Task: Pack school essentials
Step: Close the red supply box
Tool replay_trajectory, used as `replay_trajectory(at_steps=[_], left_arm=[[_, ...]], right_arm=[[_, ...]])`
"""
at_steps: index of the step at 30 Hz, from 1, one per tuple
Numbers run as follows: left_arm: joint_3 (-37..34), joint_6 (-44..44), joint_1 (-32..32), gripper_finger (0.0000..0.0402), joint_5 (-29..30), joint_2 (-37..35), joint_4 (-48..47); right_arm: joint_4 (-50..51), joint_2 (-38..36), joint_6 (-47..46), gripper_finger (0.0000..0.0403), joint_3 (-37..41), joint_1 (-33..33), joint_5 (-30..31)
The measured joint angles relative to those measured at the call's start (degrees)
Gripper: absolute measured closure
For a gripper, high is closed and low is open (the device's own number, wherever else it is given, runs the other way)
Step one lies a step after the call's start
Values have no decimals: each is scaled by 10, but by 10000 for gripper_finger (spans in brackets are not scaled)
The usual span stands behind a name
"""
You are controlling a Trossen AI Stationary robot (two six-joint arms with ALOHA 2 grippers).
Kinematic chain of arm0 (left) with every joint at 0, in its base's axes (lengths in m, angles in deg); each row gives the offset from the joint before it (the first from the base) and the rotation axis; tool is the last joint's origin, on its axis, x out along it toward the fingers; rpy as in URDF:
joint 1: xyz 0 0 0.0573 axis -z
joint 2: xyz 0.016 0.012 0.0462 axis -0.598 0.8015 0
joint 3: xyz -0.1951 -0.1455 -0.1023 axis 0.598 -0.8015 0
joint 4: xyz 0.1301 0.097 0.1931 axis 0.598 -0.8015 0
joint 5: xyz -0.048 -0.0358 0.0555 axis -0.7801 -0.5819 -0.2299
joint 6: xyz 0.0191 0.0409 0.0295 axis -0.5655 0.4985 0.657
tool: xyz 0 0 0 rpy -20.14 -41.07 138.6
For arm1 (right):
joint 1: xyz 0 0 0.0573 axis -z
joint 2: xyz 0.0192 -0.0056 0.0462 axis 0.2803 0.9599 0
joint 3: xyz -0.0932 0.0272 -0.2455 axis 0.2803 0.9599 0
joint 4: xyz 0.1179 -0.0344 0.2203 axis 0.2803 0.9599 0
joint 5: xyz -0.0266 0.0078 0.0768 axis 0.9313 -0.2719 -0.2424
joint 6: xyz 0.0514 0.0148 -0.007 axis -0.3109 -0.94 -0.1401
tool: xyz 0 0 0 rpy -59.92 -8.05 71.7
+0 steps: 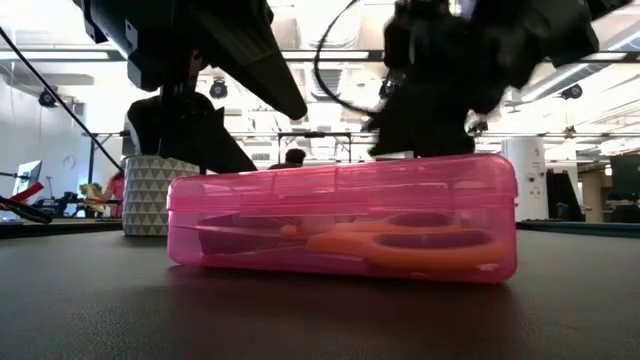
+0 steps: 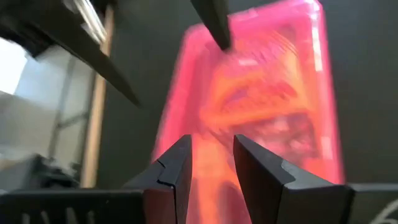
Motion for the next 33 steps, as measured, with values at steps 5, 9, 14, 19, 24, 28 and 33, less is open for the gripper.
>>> replay_trajectory(at_steps=[5, 9, 14, 19, 24, 28, 33], left_arm=[[-4, 0, 0, 13, 0, -1, -5], [-4, 8, 0, 13, 2, 0, -8], [-5, 13, 0, 13, 4, 0, -9], [-6, 14, 0, 13, 5, 0, -10], [-5, 28, 0, 13, 5, 1, -17], [-6, 30, 0, 13, 5, 1, -20], [-8, 43, 0, 13, 5, 1, -20]], right_arm=[[-2, 4, -37, 294, -45, -22, 3], [7, 30, -29, 294, -81, -46, 28], [42, 81, -31, 294, -120, -55, 34], [78, 124, -27, 294, -165, -55, 52], [157, 143, -9, 294, -215, -56, 76], [188, 147, -6, 294, -226, -56, 81], [191, 146, -15, 294, -213, -56, 84]])
